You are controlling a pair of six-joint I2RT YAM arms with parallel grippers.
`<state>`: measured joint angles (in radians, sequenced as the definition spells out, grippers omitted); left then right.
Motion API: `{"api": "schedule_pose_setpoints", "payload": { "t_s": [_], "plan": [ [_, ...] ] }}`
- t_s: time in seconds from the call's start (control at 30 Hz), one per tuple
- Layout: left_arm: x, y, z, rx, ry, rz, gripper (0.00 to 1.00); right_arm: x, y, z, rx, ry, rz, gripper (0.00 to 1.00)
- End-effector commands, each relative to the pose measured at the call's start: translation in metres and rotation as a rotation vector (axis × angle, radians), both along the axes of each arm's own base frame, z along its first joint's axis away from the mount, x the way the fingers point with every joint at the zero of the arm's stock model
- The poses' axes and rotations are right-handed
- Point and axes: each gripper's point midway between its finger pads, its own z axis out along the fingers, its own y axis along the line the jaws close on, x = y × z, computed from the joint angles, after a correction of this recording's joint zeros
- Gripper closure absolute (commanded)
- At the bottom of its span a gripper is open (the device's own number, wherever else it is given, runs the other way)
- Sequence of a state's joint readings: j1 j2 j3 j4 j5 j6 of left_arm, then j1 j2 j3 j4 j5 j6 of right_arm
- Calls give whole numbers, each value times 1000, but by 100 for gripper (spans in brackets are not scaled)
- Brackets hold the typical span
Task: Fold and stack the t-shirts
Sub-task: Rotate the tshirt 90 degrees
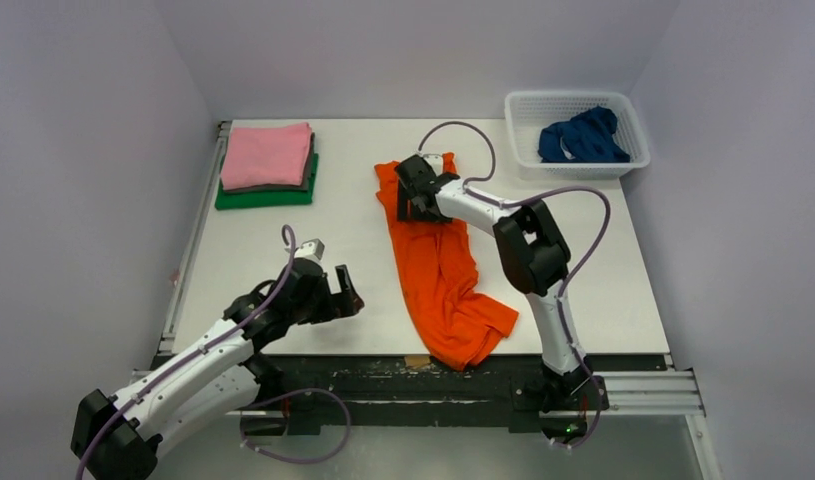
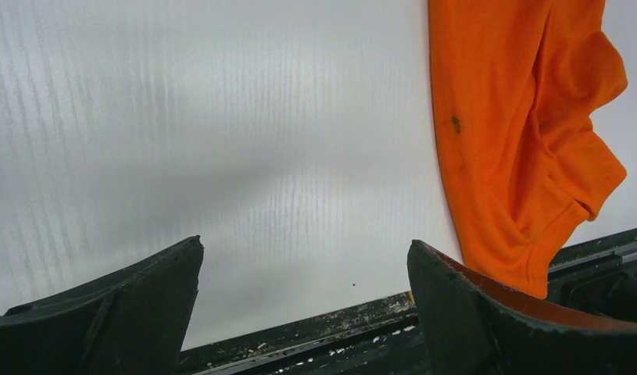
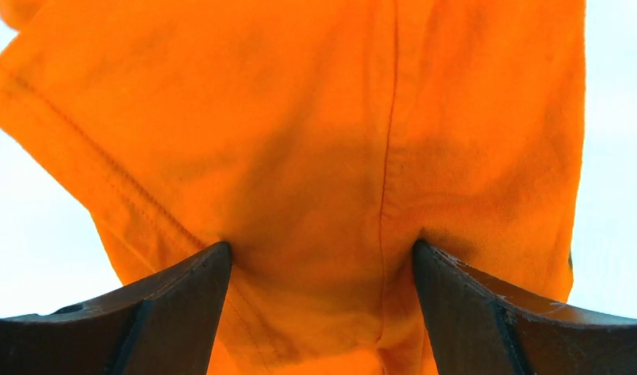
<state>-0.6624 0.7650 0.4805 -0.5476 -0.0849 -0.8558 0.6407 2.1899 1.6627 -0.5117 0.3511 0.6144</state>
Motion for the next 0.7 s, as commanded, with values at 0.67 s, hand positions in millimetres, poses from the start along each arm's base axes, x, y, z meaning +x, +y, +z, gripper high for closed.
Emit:
{"api": "schedule_pose_setpoints", "payload": {
  "t_s": [0.67],
  "plan": [
    [28,-44,15,-63,-13,-97,0,166,5,55,368,-153,-99,18]
  ]
}}
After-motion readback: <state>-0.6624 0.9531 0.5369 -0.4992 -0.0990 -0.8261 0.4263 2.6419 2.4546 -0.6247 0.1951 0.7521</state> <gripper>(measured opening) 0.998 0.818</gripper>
